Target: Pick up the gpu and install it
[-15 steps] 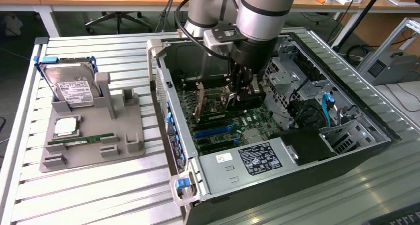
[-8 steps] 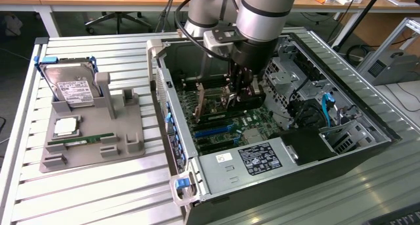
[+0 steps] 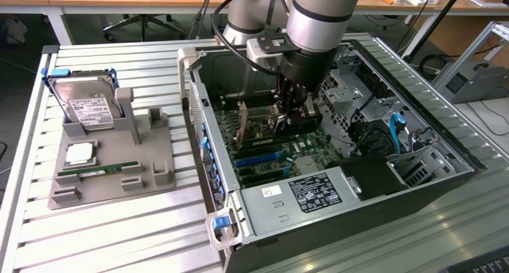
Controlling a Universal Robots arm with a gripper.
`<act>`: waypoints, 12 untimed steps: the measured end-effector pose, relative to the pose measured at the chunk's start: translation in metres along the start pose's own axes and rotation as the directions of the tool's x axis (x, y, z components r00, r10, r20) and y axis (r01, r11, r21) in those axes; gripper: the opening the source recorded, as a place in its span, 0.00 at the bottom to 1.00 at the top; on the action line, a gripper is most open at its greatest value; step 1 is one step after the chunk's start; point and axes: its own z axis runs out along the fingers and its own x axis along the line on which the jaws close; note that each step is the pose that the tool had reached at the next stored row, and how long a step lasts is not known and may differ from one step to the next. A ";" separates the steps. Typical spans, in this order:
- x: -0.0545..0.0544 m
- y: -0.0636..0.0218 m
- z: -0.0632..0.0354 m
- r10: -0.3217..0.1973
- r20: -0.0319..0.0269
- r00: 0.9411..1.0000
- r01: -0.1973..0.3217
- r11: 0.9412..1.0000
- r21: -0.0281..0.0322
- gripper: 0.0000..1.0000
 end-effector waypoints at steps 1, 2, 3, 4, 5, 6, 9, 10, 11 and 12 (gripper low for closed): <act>0.000 0.0001 0.0000 0.000 0.000 1.000 0.000 1.000 0.000 0.27; 0.001 0.0002 0.0002 0.000 0.000 1.000 0.000 1.000 0.000 0.27; 0.001 0.0002 0.0002 0.000 0.000 1.000 0.000 1.000 0.000 0.27; 0.001 0.0002 0.0002 0.000 0.000 1.000 0.000 1.000 0.000 0.27; 0.001 0.0003 0.0003 0.000 0.000 1.000 0.000 1.000 0.000 0.27; 0.001 0.0003 0.0003 0.000 0.000 1.000 0.000 1.000 0.000 0.27; 0.002 0.0004 0.0005 0.000 0.000 1.000 0.000 1.000 0.000 0.27; 0.002 0.0004 0.0005 0.000 0.000 1.000 0.000 1.000 0.000 0.27; 0.002 0.0005 0.0006 0.000 0.000 1.000 0.000 1.000 0.000 0.27; 0.002 0.0005 0.0007 0.000 0.000 1.000 0.000 1.000 0.000 0.27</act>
